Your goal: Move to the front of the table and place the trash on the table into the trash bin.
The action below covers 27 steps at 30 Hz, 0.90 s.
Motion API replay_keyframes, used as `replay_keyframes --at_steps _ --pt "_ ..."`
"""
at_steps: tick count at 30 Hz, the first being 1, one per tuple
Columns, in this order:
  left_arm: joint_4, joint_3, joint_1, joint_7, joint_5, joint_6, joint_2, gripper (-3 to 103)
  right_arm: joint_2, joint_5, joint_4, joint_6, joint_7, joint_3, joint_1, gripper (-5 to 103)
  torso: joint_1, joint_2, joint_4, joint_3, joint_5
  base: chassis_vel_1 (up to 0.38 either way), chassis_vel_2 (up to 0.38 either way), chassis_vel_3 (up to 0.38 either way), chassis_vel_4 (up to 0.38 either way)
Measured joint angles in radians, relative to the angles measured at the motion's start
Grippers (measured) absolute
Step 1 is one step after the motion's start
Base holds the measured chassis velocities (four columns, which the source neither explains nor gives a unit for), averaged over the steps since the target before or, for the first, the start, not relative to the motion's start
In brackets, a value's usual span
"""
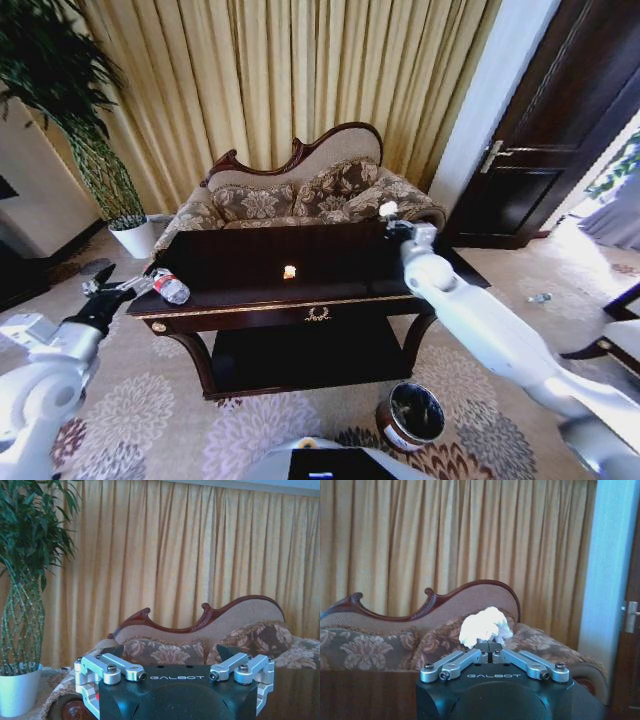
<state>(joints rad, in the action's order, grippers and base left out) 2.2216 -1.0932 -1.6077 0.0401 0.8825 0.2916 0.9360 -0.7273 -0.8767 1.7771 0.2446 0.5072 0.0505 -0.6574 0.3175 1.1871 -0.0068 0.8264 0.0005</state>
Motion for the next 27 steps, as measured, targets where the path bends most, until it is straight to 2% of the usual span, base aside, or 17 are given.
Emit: replay_keyframes --at_steps 6,15,27 --pt "0.0 0.052 0.021 0.016 -0.001 0.004 -0.021 100 0.042 0.007 0.059 -0.007 -0.03 0.136 -0.169 0 0.0 0.0 0.0 0.0 -0.0002 0.036 -0.035 -0.038 0.043" --pt "0.012 0.091 0.039 0.02 -0.004 0.007 -0.039 100 0.06 0.011 0.115 -0.015 -0.042 0.261 -0.32 0 0.0 0.0 -0.0003 0.0 -0.0002 0.132 -0.133 -0.134 0.136" --pt "0.029 0.079 0.026 0.026 -0.001 0.003 -0.04 100 0.061 0.017 0.164 -0.022 -0.019 0.271 -0.359 0 0.0 0.0 0.0 0.0 -0.0002 0.123 -0.128 -0.122 0.126"
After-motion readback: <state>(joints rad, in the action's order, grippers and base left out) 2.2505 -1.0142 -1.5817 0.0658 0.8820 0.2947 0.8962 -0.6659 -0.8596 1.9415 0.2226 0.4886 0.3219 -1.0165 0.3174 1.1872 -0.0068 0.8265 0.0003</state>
